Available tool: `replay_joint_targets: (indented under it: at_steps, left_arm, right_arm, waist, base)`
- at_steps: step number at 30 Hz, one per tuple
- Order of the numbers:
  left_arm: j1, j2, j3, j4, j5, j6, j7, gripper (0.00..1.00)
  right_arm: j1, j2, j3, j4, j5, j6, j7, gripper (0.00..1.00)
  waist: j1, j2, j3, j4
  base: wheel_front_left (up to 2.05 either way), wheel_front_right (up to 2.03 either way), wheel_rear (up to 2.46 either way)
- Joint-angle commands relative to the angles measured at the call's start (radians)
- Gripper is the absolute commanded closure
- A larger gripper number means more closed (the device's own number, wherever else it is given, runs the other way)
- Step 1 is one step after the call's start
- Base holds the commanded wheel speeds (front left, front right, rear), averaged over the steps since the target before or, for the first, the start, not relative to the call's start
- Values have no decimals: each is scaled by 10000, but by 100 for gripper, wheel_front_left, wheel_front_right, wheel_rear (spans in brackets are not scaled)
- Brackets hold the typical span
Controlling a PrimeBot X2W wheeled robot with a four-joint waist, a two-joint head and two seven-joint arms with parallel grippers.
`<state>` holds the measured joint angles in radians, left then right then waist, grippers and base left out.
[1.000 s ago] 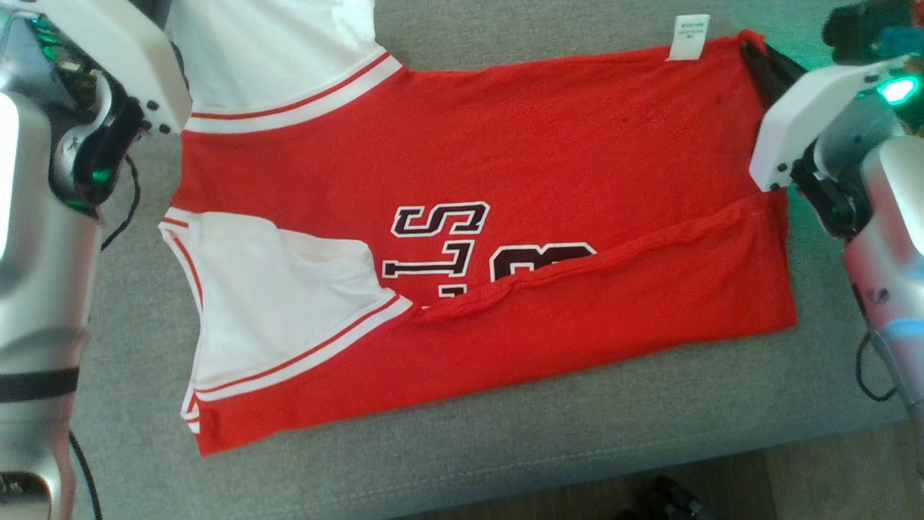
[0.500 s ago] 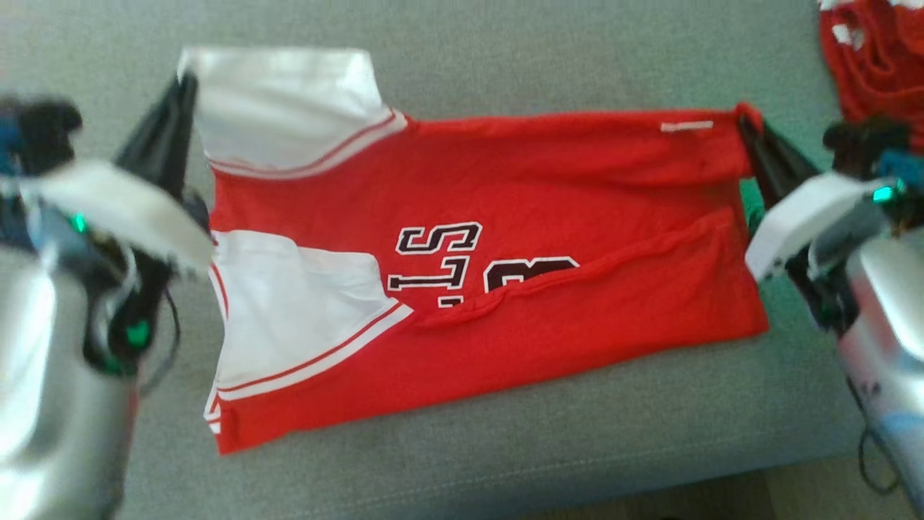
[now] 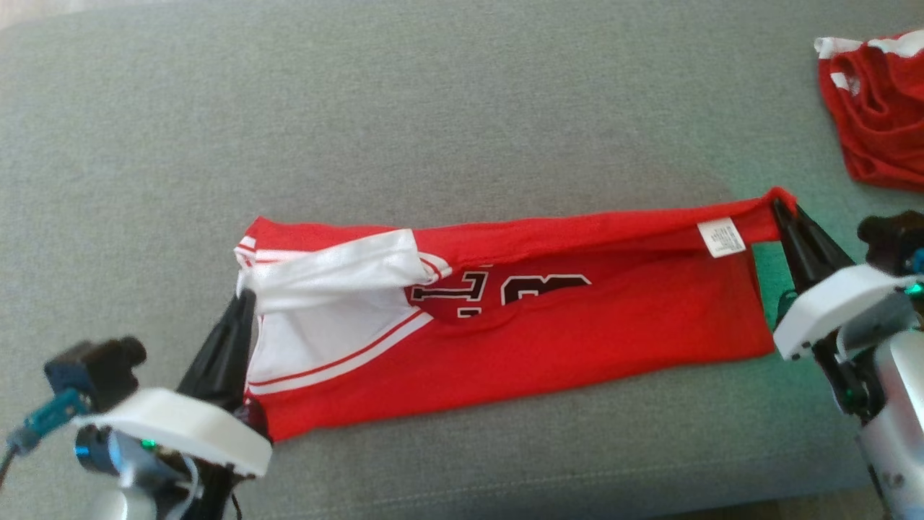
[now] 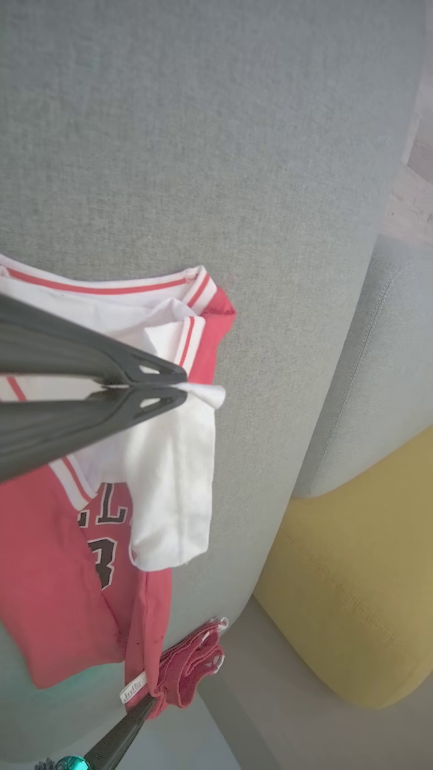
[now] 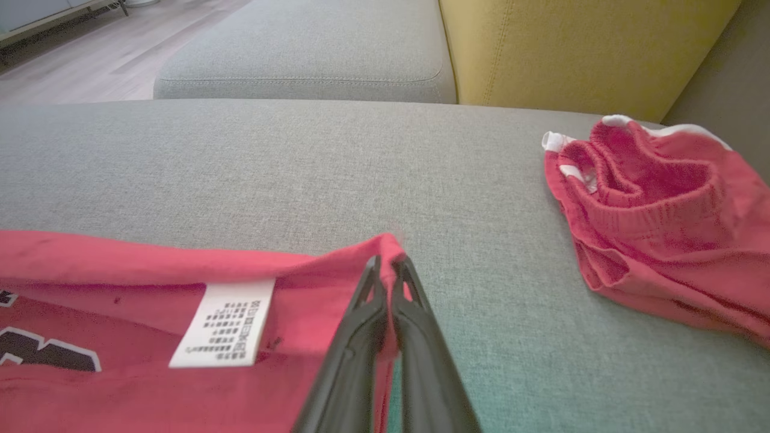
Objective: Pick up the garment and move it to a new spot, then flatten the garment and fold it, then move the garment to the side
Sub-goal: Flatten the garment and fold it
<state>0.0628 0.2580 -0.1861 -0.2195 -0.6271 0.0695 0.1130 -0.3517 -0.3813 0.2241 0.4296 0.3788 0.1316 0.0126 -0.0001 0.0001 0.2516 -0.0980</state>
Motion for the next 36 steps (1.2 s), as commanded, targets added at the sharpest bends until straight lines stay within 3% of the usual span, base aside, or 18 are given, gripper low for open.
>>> replay_joint_targets:
  at_steps: [1, 11, 14, 15, 16, 17, 23, 36]
  left_arm:
    - [-219, 50, 355, -332, -29, 42, -170, 100]
    - [332, -337, -23, 907, -209, -184, -629, 100]
    - [391, -359, 6, 1351, -230, -232, -815, 100]
    - [422, -339, 9, 1474, -207, -246, -869, 93]
    - [455, -323, -4, 1572, -186, -275, -923, 57]
    - [491, -323, -22, 1634, -180, -308, -979, 0]
    - [664, -423, -45, 1441, -149, -480, -1539, 0]
    - [258, -543, 170, 1353, 403, -24, -2408, 0]
  right_arm:
    - [144, -58, -66, -358, -94, -9, 38, 100]
    - [1393, 540, -1098, -1270, -662, -9, 396, 100]
    - [1607, 715, -1318, -1333, -771, -9, 350, 60]
    - [1678, 778, -1413, -1350, -814, -9, 333, 26]
    - [1756, 841, -1502, -1378, -865, -9, 328, 0]
    - [1830, 902, -1592, -1406, -907, -9, 324, 0]
    - [2334, 1154, -2269, -1735, -1070, -9, 282, 0]
    - [2030, 1614, -3108, -2137, -1418, -9, 1433, 0]
  waist:
    - [1, -1, -14, 46]
    - [1, -1, -72, 151]
    - [1, -1, -122, 95]
    - [1, -1, -153, 74]
    - [1, -1, -188, 55]
    - [1, -1, -227, 34]
    - [1, -1, -512, 12]
    - [1, -1, -700, 67]
  base:
    - [0, 0, 0]
    - [0, 0, 0]
    - [0, 0, 0]
    - [0, 0, 0]
    - [0, 0, 0]
    - [0, 0, 0]
    - [0, 0, 0]
    - [0, 0, 0]
